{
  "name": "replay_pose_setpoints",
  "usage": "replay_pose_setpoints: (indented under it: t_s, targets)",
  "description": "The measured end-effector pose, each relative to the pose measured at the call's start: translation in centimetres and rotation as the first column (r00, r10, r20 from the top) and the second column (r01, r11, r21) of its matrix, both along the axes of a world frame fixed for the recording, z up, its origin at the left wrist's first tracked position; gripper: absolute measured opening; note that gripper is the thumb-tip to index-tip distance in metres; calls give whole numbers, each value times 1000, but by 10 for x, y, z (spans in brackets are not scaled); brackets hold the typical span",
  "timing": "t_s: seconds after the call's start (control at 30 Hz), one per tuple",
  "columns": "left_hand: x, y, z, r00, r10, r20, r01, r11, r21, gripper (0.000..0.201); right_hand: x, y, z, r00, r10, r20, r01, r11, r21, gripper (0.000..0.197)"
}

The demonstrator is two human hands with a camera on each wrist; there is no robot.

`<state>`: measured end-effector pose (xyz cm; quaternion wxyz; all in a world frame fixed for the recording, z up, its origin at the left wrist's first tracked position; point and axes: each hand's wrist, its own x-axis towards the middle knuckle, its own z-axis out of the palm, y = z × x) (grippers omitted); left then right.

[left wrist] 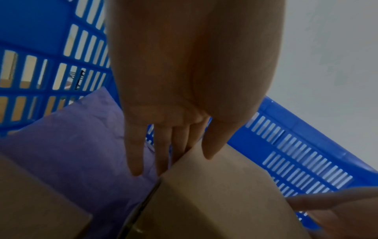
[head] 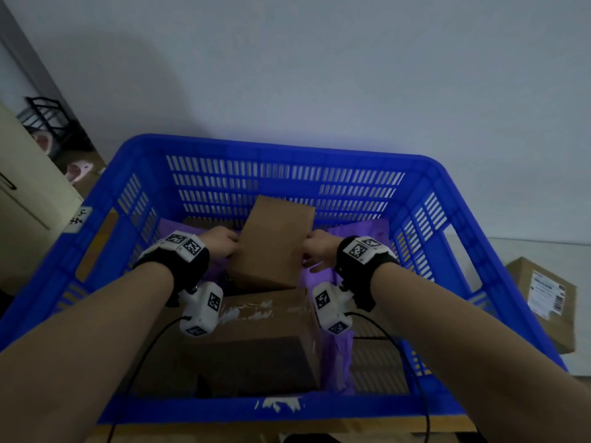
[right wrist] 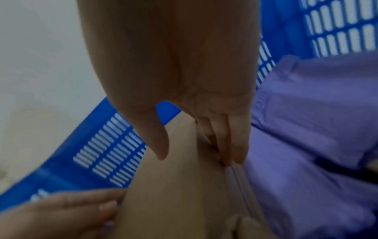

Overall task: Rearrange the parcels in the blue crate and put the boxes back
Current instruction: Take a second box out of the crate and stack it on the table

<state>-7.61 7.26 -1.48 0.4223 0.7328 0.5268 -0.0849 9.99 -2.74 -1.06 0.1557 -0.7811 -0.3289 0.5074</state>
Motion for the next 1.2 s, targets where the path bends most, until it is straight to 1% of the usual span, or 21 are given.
replay_pose_setpoints:
  t_s: [0.1, 0.17, 0.3, 0.37, 0.43, 0.47, 0.5, 0.53, 0.6, 0.67, 0.7, 0.73, 0.77, 0.8, 0.87, 0.97, 1.0, 1.07, 1.1, 1.13, 1.2]
  targets:
    - [-5, -2, 3, 981, 134, 137, -123, 989, -88, 39, 2, -3, 1, 981, -136, -142, 140, 990, 20, 14]
    - [-8, -2, 7, 962, 168, 215, -148, 983, -105, 39, 4, -6, 6, 960, -186, -207, 198, 979, 40, 15]
    - [-14, 0, 13, 909, 193, 368, -152, 979, -138, 39, 12, -15, 18, 925, -251, -284, 290, 951, 107, 18]
    - [-16, -4, 22, 884, 196, 425, -136, 977, -167, 38, 15, -20, 25, 908, -285, -308, 337, 932, 133, 27]
    - [-15, -9, 28, 847, 231, 478, -126, 962, -241, 35, 16, -26, 33, 890, -302, -341, 368, 918, 148, 38]
    - [-14, -11, 32, 833, 259, 489, -125, 949, -289, 34, 17, -28, 36, 888, -299, -348, 372, 913, 166, 40]
    - [-12, -12, 35, 829, 267, 492, -127, 946, -299, 35, 17, -30, 40, 889, -296, -349, 377, 906, 190, 42]
    - [-10, -14, 40, 826, 263, 498, -124, 948, -294, 39, 19, -31, 43, 892, -292, -346, 378, 901, 214, 42]
    - [-8, -16, 49, 814, 261, 519, -144, 956, -255, 54, 20, -34, 51, 898, -281, -339, 375, 891, 256, 42]
    - [-9, -16, 54, 781, 319, 536, -203, 943, -265, 67, 20, -36, 59, 906, -267, -329, 365, 886, 286, 44]
    - [-10, -14, 54, 767, 349, 538, -220, 931, -290, 81, 19, -37, 64, 908, -264, -326, 363, 884, 295, 47]
    - [-10, -12, 54, 755, 380, 534, -220, 914, -340, 98, 18, -37, 68, 910, -270, -315, 366, 880, 302, 52]
    - [-10, -12, 55, 741, 401, 539, -211, 901, -380, 109, 17, -38, 71, 914, -279, -295, 367, 878, 308, 60]
    - [-9, -13, 57, 730, 406, 550, -205, 897, -391, 114, 17, -39, 73, 919, -283, -276, 364, 878, 311, 68]
    - [-7, -18, 62, 729, 380, 569, -193, 912, -361, 107, 15, -42, 76, 929, -270, -251, 343, 883, 320, 77]
    - [-4, -24, 68, 741, 322, 589, -151, 935, -321, 92, 12, -51, 78, 930, -248, -272, 332, 884, 331, 75]
    - [-3, -25, 68, 733, 324, 598, -143, 933, -329, 81, 12, -54, 77, 920, -244, -306, 342, 881, 328, 75]
    - [-2, -30, 73, 698, 361, 618, -128, 912, -389, 49, 9, -61, 77, 888, -251, -386, 386, 862, 327, 76]
    - [-1, -32, 74, 681, 379, 626, -105, 897, -429, 42, 9, -64, 77, 870, -259, -420, 412, 849, 330, 73]
    - [-2, -34, 74, 678, 384, 627, -72, 884, -462, 42, 8, -67, 78, 857, -260, -444, 428, 839, 336, 68]
    - [-5, -34, 69, 697, 376, 610, -13, 858, -514, 52, 8, -72, 77, 850, -251, -463, 436, 828, 353, 50]
